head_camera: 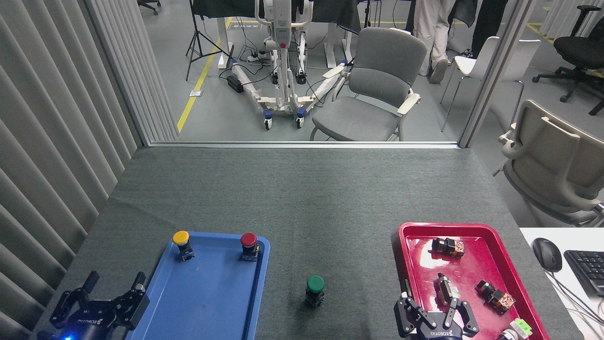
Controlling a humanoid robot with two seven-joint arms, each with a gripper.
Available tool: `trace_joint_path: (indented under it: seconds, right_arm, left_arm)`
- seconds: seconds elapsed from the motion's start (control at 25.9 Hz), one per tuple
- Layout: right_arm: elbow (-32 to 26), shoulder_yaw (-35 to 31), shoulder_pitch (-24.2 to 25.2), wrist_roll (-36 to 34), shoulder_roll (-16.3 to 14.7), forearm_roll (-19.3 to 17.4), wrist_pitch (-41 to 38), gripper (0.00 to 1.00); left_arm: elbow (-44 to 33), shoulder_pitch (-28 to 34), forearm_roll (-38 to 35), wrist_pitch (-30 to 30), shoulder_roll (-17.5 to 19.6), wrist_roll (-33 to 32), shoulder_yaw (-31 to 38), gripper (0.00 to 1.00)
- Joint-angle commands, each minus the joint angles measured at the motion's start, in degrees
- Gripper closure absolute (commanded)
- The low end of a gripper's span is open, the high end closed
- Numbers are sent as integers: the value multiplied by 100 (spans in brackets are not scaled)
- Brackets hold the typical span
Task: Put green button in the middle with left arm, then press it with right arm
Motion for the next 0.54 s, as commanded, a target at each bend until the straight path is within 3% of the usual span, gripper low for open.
trace_joint_path:
  seconds: [0.0,0.23,0.5]
  right_arm:
    - [-42,-48,17,5,-3,-9,-51,0]
    - [-77,-48,26,14,15,0,-33,0]
    - [-77,-48,26,14,32,-9,-42,0]
  left_arm:
    - [-3,0,-17,13,-128,6,2,1]
    - [-126,35,-88,-75,-796,516,63,1]
    - [-232,105,-255,-75,-936,542,46,1]
